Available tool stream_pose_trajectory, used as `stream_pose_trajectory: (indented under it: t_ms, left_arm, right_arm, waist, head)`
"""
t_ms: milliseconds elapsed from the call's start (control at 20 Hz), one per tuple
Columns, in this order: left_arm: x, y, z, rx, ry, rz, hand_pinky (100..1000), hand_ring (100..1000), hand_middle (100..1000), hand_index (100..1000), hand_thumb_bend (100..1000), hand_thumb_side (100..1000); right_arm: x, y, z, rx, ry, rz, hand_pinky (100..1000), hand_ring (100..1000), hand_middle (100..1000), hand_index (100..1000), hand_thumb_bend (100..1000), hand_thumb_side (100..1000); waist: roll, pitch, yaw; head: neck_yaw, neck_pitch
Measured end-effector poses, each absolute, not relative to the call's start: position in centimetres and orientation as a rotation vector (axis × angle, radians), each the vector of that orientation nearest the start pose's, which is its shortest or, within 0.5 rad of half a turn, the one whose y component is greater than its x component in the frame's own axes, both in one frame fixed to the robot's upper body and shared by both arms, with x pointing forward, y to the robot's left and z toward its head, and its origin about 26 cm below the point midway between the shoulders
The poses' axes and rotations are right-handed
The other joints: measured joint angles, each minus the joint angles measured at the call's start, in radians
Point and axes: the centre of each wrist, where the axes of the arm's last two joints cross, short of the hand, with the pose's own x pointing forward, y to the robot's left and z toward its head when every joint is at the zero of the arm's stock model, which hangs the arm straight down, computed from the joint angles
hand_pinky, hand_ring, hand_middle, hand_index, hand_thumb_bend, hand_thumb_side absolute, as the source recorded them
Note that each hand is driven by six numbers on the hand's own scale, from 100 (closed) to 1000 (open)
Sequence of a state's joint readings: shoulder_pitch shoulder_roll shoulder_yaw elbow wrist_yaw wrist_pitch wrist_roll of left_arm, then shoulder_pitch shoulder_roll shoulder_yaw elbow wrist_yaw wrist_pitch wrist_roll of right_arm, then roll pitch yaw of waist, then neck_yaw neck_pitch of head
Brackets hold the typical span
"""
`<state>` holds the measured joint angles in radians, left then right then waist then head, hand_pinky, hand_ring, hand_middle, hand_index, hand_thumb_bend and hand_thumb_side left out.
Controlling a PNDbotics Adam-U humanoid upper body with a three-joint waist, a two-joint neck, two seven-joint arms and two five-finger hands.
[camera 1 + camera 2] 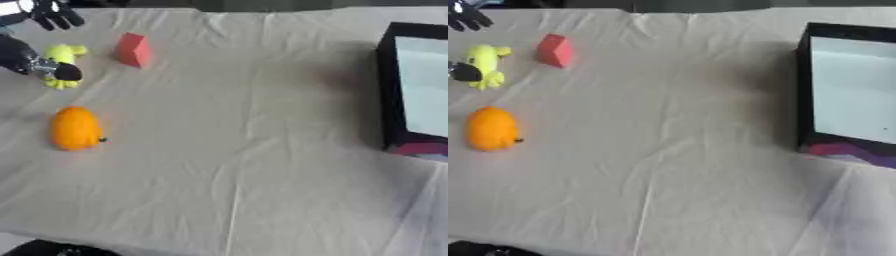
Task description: Pick up the objects with one hand, pass them to the other hand, and then place them into the box on the other side of the table.
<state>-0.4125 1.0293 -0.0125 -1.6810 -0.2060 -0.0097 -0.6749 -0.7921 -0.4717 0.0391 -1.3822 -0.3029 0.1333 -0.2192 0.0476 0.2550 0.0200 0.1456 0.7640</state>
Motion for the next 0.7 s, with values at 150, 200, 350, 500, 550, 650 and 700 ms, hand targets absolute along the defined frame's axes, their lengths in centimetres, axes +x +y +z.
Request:
stream_pose_trajectory:
  t_ms: [150,200,350,500,550,650,700]
  left_arm:
    - [32.2,39.7,28.2,0.615,-1.329,-1.473,823,819,793,857,765,597]
    - [32.1,39.7,28.1,0.607,-1.312,-1.482,820,814,788,856,767,590]
    - [31.7,39.6,27.7,0.604,-1.248,-1.522,817,813,783,849,758,546]
    - [31.2,39.3,27.1,0.617,-1.172,-1.562,819,814,778,847,744,466]
    - [31.1,39.3,26.9,0.622,-1.148,-1.574,818,812,774,845,735,449]
    - [31.0,39.1,26.4,0.624,-1.103,-1.593,827,817,770,841,717,414]
    - [31.0,39.1,26.2,0.62,-1.085,-1.601,829,817,769,839,713,411]
  right_arm:
    - [42.3,-27.8,25.2,-0.162,-2.027,0.065,926,800,860,939,470,621]
    - [42.3,-27.8,25.2,-0.163,-2.027,0.066,926,800,860,939,470,621]
    - [42.3,-27.8,25.2,-0.165,-2.026,0.068,926,799,858,938,469,621]
    - [42.3,-27.8,25.2,-0.167,-2.025,0.071,926,797,855,938,470,621]
    - [42.3,-27.8,25.2,-0.167,-2.025,0.071,926,797,854,937,470,621]
    - [42.3,-27.8,25.1,-0.167,-2.024,0.072,926,796,853,937,469,622]
    - [42.3,-27.8,25.1,-0.167,-2.024,0.072,926,796,853,938,470,622]
  waist:
    - [0.0,0.0,0.001]
    - [0.0,0.0,0.001]
    - [0.0,0.0,0.001]
    - [0.0,0.0,0.001]
    - [0.0,0.0,0.001]
    - [0.0,0.0,0.0]
    - [0.0,0.0,0.0]
  head:
    - [-0.003,0.0]
    - [-0.006,0.0]
    - [-0.018,0.0]
    - [-0.029,0.0]
    - [-0.032,0.0]
    - [-0.036,0.0]
    - [-0.038,0.0]
